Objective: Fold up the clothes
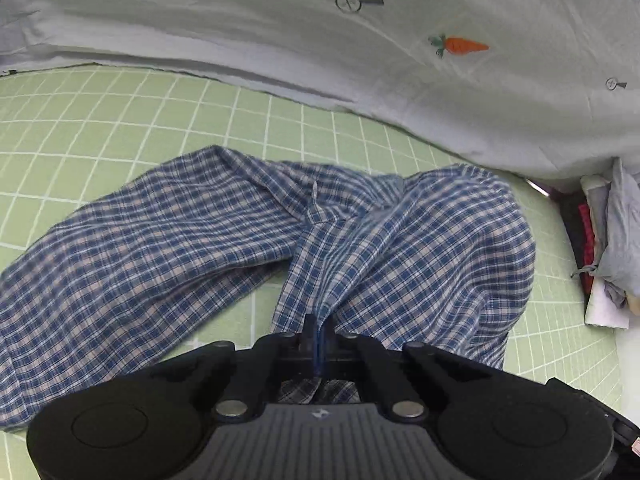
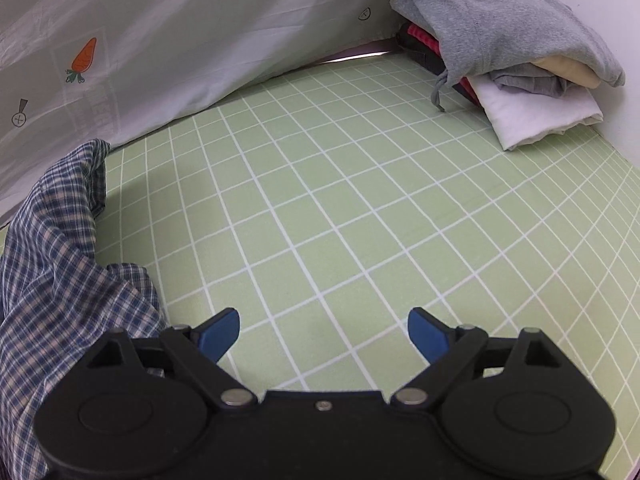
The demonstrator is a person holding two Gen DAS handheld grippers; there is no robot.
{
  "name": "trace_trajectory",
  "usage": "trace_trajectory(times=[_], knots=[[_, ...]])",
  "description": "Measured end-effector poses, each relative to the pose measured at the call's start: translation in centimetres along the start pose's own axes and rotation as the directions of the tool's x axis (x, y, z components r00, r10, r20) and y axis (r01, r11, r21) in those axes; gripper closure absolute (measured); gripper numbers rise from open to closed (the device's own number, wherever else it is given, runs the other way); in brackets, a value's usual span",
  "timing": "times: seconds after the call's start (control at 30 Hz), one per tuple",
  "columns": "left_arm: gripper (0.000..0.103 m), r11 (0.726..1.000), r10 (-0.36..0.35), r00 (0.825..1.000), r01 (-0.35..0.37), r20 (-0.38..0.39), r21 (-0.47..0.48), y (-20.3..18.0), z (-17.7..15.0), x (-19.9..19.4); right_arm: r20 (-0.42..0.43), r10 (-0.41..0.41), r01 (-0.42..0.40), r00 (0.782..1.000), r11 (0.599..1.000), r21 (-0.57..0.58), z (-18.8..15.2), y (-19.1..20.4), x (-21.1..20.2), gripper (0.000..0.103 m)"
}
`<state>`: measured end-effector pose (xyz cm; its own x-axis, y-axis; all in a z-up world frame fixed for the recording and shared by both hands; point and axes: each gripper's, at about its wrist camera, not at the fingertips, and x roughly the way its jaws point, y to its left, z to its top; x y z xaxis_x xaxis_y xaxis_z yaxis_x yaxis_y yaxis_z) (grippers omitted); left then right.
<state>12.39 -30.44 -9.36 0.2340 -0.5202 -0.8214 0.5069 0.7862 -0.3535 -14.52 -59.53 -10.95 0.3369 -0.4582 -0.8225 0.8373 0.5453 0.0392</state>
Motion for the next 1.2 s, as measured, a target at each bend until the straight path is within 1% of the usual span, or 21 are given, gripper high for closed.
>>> trace_trajectory(times=[0.07, 0.17, 0.27, 0.37, 0.4, 0.43, 0.47, 0.5, 0.53, 0.57, 0.63, 0.67, 0.73, 0.77, 0.83, 0.93, 1.0, 1.03, 1.1, 1.17, 1.2], knots=[[0.103, 1.000, 0.004, 1.000, -0.004, 0.029, -0.016, 1.1, -1.3, -2.7, 0.008, 0.012, -0.012, 1.000, 1.000, -0.012, -0.4, 0.2, -0.6, 0.011], [0.103, 0.996, 0.060, 0.998, -0.058, 0.027, -0.063, 3.4, -4.4, -6.0, 0.018, 0.036, -0.036, 0.999, 0.999, -0.028, -1.0, 0.6, -1.5, 0.011], [0.102, 0.985, 0.144, 0.989, -0.147, -0.037, -0.095, 5.9, -8.2, -7.4, 0.015, 0.063, -0.062, 0.998, 0.997, -0.046, -1.7, 1.1, -2.2, 0.012], [0.101, 0.957, 0.175, 0.973, -0.204, -0.148, -0.209, 8.9, -11.4, -7.2, 0.004, 0.093, -0.093, 0.996, 0.994, -0.058, -2.4, 1.8, -2.4, 0.011], [0.100, 0.947, 0.171, 0.971, -0.210, -0.169, -0.244, 9.6, -12.0, -7.2, -0.004, 0.105, -0.105, 0.994, 0.993, -0.057, -2.5, 2.1, -2.3, 0.011], [0.095, 0.939, 0.171, 0.971, -0.212, -0.168, -0.273, 10.1, -12.3, -7.4, -0.008, 0.117, -0.118, 0.993, 0.991, -0.056, -2.4, 2.4, -2.1, 0.011], [0.093, 0.933, 0.169, 0.975, -0.206, -0.146, -0.295, 10.5, -12.2, -7.9, -0.012, 0.130, -0.131, 0.991, 0.990, -0.055, -2.3, 2.8, -2.0, 0.012], [0.086, 0.928, 0.174, 0.977, -0.203, -0.119, -0.312, 10.7, -11.7, -8.4, -0.012, 0.143, -0.143, 0.990, 0.988, -0.055, -2.2, 3.1, -1.9, 0.012], [0.077, 0.922, 0.181, 0.979, -0.201, -0.091, -0.329, 11.0, -11.2, -9.0, -0.015, 0.161, -0.161, 0.987, 0.985, -0.054, -1.9, 3.6, -1.8, 0.012], [0.072, 0.921, 0.190, 0.980, -0.200, -0.065, -0.333, 11.1, -10.5, -9.5, -0.018, 0.182, -0.183, 0.983, 0.982, -0.054, -1.5, 4.0, -1.6, 0.012], [0.054, 0.918, 0.213, 0.977, -0.207, -0.019, -0.340, 11.3, -8.8, -10.0, -0.028, 0.219, -0.220, 0.975, 0.974, -0.053, -0.9, 4.9, -1.2, 0.012], [0.051, 0.916, 0.225, 0.974, -0.210, 0.004, -0.343, 11.4, -8.0, -10.2, -0.038, 0.228, -0.230, 0.973, 0.972, -0.053, -0.6, 5.5, -0.9, 0.012], [0.036, 0.911, 0.241, 0.970, -0.214, 0.035, -0.353, 11.7, -6.4, -10.2, -0.061, 0.242, -0.246, 0.968, 0.967, -0.067, -0.3, 6.5, -0.2, 0.012], [0.034, 0.909, 0.244, 0.969, -0.214, 0.040, -0.359, 11.9, -5.6, -9.9, -0.073, 0.248, -0.254, 0.966, 0.964, -0.076, -0.2, 7.0, 0.2, 0.013], [0.033, 0.895, 0.267, 0.963, -0.241, 0.018, -0.376, 12.5, -3.9, -8.2, -0.099, 0.266, -0.275, 0.959, 0.957, -0.096, 0.1, 8.1, 0.9, 0.016], [0.033, 0.866, 0.358, 0.933, -0.349, -0.044, -0.359, 13.0, -2.8, -5.6, -0.138, 0.300, -0.320, 0.944, 0.934, -0.161, 0.0, 10.5, 1.8, 0.019], [0.033, 0.859, 0.383, 0.921, -0.382, -0.065, -0.341, 13.6, -2.3, -4.4, -0.162, 0.307, -0.337, 0.938, 0.917, -0.214, -0.2, 12.3, 2.4, 0.021], [0.033, 0.859, 0.384, 0.921, -0.383, -0.068, -0.339, 13.9, -2.2, -4.0, -0.173, 0.310, -0.346, 0.935, 0.906, -0.243, -0.3, 13.0, 2.6, 0.025], [0.033, 0.859, 0.382, 0.922, -0.381, -0.069, -0.343, 14.5, -2.0, -3.4, -0.190, 0.316, -0.362, 0.929, 0.883, -0.299, -0.6, 14.4, 3.0, 0.028], [0.033, 0.855, 0.396, 0.915, -0.399, -0.081, -0.331, 14.7, -1.9, -2.9, -0.214, 0.311, -0.369, 0.926, 0.861, -0.350, -0.9, 15.5, 3.3, 0.037], [0.033, 0.853, 0.404, 0.911, -0.409, -0.087, -0.325, 14.8, -1.8, -2.6, -0.225, 0.308, -0.373, 0.924, 0.850, -0.373, -1.1, 15.9, 3.4, 0.046]])
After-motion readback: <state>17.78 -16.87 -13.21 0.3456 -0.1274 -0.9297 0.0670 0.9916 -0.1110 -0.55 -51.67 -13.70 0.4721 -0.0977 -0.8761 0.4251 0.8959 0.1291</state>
